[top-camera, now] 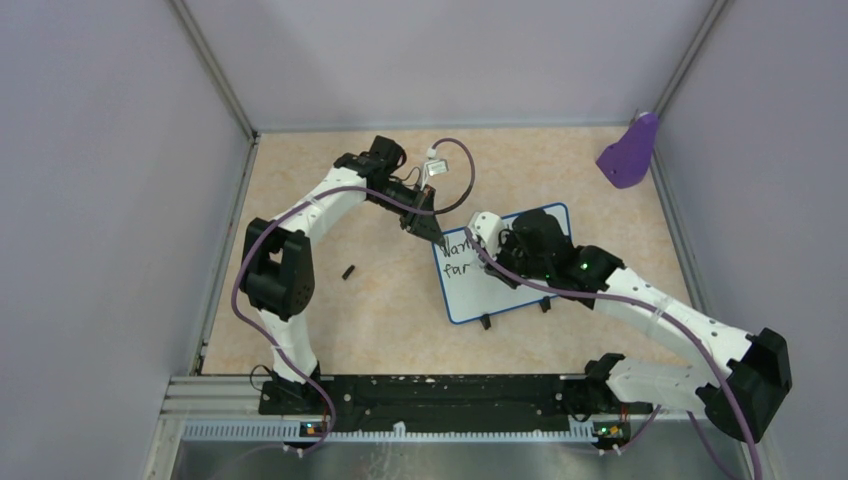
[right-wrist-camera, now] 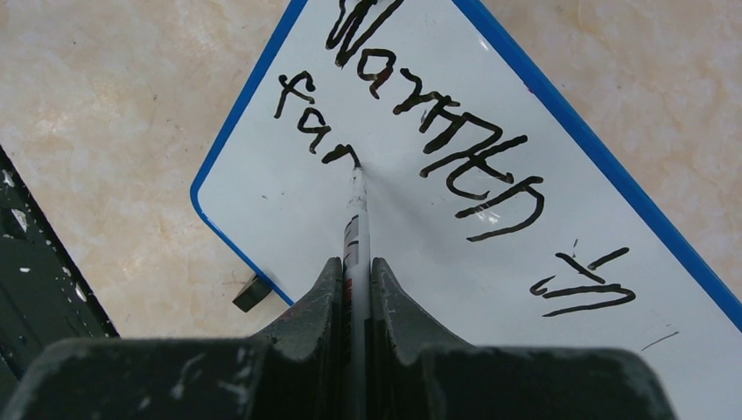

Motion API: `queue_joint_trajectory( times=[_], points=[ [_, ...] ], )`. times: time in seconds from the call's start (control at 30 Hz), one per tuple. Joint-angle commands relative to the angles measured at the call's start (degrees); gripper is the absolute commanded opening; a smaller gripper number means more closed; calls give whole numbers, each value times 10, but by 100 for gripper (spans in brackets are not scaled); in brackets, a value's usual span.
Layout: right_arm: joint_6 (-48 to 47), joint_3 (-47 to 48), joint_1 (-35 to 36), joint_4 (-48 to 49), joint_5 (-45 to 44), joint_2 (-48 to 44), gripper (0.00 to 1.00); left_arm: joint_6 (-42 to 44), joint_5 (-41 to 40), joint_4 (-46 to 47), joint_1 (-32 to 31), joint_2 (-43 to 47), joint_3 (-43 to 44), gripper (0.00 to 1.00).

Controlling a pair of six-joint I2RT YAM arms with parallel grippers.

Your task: Write a sentence on the whiteboard

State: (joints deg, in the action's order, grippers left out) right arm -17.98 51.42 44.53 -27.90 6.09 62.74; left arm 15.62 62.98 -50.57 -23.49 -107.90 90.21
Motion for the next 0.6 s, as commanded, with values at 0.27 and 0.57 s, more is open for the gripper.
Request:
queue_joint_trajectory(
  times=[0.27, 0.57],
  points=[
    [-19, 4, 1, -18, 22, -3, 0, 8, -5, 1, 3, -6, 17, 0],
    [3, 36, -11, 9, -9, -2, 0, 8, -5, 0, 3, -6, 18, 0]
  ],
)
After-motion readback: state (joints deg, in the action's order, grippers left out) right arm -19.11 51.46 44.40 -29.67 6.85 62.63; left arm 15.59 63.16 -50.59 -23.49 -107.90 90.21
